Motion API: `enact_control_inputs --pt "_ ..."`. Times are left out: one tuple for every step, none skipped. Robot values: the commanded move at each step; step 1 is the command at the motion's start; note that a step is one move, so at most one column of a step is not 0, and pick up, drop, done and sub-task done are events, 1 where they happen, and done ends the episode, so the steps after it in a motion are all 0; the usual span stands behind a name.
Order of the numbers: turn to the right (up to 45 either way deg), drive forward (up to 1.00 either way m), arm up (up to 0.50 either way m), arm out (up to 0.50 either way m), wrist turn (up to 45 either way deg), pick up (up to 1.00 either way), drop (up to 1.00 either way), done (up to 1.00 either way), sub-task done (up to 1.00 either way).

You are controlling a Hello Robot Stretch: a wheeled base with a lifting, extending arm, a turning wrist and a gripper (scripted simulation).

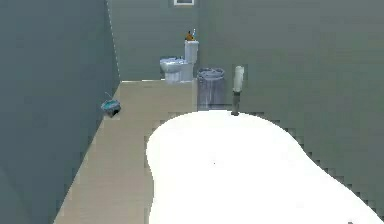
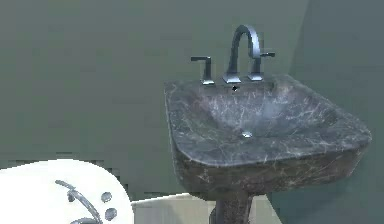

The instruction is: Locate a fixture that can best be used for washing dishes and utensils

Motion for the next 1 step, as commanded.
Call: enact_control_inputs --pt "-45.0 0.00 0.00 0.00 0.0 0.00 0.00 0.00 0.00"
